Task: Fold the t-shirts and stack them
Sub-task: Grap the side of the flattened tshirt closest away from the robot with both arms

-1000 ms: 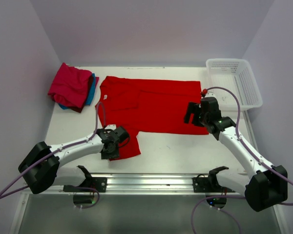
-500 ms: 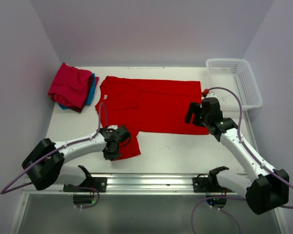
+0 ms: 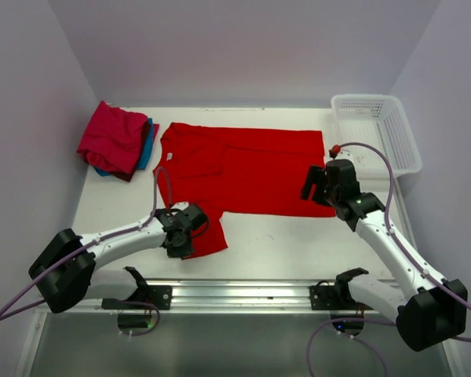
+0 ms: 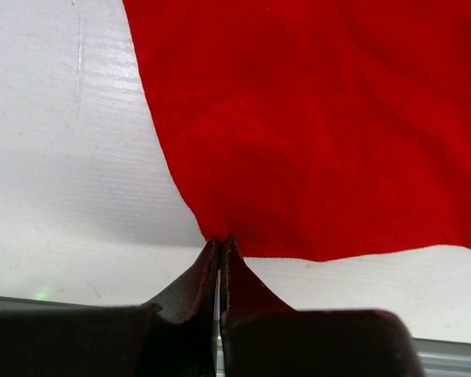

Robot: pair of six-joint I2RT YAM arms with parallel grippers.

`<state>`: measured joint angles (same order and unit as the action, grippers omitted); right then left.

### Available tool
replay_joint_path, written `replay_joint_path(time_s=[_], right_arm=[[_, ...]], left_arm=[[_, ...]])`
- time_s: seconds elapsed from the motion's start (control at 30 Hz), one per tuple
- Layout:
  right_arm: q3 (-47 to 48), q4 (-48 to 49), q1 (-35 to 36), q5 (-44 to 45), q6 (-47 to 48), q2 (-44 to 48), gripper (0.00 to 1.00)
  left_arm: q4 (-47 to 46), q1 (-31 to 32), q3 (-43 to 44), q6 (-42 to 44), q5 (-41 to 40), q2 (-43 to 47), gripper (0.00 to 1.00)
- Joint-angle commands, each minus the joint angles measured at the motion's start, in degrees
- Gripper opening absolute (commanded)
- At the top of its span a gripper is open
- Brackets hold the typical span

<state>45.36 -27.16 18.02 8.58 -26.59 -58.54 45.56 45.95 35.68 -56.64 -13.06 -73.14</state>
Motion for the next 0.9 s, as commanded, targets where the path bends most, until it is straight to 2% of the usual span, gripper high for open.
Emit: replay_joint_path(time_s=[0.0, 0.2, 0.43, 0.53, 0.63, 0.87], right_arm=[[0.60, -3.86, 0.17, 6.17, -2.41, -2.79, 0.78], [1.13, -8.61, 0.17, 15.14, -6.98, -10.35, 0.91], [-2.20, -10.37, 0.17, 22.27, -17.26, -12.04, 0.92], [-4.14, -10.46, -1.14, 24.55, -23.22, -10.63, 0.91], [-4.84, -10.64, -5.52, 24.20, -25.96, -10.54, 0.88], [-5.37, -7.57, -7.65, 23.51, -27.29, -13.08, 0.78]], left_arm=[[0.84, 0.63, 3.41, -1.37, -0.55, 3.09, 0.00], [2.60, 0.63, 12.02, 3.28, -4.25, 4.77, 0.00], [-0.64, 0.63, 15.73, 9.61, -6.45, 2.48, 0.00], [-3.01, 0.54, 14.68, 11.37, -6.54, 2.48, 0.00], [-4.86, 0.54, 13.54, 12.87, -6.54, 2.83, 0.00], [-7.41, -0.43, 11.26, 15.51, -5.67, 3.53, 0.00]])
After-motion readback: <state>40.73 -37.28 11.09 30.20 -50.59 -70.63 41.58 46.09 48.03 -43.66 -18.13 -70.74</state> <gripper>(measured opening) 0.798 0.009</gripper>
